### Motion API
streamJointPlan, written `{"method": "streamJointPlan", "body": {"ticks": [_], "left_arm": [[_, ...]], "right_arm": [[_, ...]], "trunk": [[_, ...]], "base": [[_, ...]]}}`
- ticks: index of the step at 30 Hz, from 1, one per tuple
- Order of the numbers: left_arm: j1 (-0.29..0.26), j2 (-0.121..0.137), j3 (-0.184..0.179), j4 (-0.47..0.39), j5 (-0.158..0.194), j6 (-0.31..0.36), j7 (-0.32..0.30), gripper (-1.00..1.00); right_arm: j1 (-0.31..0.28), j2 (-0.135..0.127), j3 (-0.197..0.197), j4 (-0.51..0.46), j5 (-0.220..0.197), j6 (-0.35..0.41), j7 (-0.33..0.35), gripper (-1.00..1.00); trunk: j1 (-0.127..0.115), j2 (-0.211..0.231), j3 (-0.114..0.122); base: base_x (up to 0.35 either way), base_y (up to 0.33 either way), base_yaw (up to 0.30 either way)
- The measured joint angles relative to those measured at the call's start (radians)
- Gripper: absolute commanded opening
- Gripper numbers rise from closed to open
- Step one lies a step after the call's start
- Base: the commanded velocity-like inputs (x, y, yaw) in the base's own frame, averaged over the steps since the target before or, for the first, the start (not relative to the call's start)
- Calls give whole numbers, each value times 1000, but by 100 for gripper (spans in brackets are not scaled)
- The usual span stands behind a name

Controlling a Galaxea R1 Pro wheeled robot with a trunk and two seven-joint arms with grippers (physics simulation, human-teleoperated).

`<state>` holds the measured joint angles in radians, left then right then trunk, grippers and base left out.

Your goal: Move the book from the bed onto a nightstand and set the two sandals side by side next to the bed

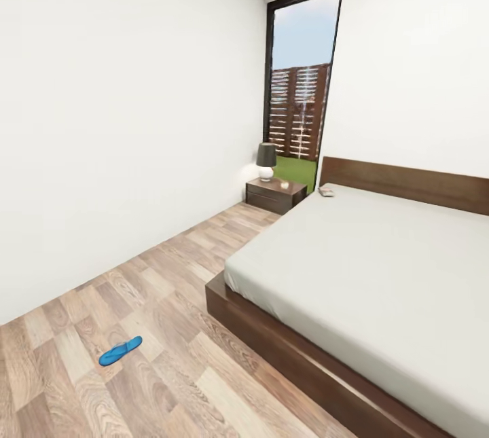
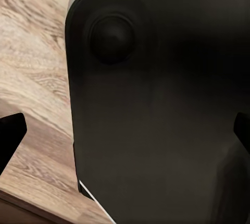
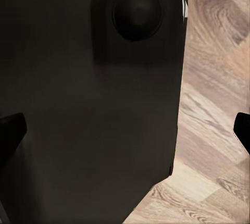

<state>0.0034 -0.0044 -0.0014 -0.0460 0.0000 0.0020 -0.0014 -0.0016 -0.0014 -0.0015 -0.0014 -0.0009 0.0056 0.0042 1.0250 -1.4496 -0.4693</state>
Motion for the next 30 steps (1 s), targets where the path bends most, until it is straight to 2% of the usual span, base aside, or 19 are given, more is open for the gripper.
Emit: {"method": "streamJointPlan", "body": {"ticks": [30], "left_arm": [[0, 0, 0, -1, 0, -1, 0, 100]], "right_arm": [[0, -2, 0, 0, 1, 0, 0, 100]], "trunk": [[0, 0, 0]], "base": [[0, 0, 293]]}}
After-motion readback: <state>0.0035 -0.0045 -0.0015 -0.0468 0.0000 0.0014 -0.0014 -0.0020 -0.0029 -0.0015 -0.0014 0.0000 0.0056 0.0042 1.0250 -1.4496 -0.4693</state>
